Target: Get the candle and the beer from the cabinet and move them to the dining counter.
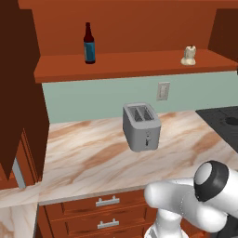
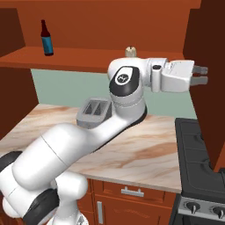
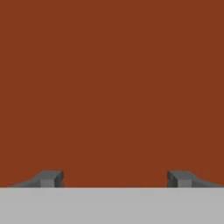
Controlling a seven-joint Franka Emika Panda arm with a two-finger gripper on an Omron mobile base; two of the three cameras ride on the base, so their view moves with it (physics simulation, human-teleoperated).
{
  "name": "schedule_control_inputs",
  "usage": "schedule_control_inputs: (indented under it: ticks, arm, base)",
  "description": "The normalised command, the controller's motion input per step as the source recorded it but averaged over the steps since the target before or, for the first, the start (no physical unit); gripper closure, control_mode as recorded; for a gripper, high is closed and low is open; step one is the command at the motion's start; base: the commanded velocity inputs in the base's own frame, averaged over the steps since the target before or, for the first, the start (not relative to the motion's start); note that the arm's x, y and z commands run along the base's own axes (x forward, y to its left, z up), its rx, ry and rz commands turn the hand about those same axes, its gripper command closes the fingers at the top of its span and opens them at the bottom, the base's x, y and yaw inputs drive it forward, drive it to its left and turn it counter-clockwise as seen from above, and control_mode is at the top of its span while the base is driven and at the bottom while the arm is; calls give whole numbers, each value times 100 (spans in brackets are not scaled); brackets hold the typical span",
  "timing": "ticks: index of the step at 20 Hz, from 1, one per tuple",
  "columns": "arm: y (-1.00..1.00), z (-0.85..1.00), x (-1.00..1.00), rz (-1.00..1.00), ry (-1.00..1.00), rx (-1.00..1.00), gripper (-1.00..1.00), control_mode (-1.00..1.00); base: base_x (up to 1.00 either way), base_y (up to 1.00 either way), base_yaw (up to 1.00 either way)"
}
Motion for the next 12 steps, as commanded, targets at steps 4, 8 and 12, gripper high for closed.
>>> schedule_control_inputs:
  ticks: [4,8,12]
  arm:
    - [-4,0,1,4,0,0,-100,-100]
    - [42,-1,-3,6,0,-1,-100,-100]
    - [97,-6,-5,16,1,-4,-100,-100]
  base:
    - [0,0,0]
    - [0,0,0]
    - [0,0,0]
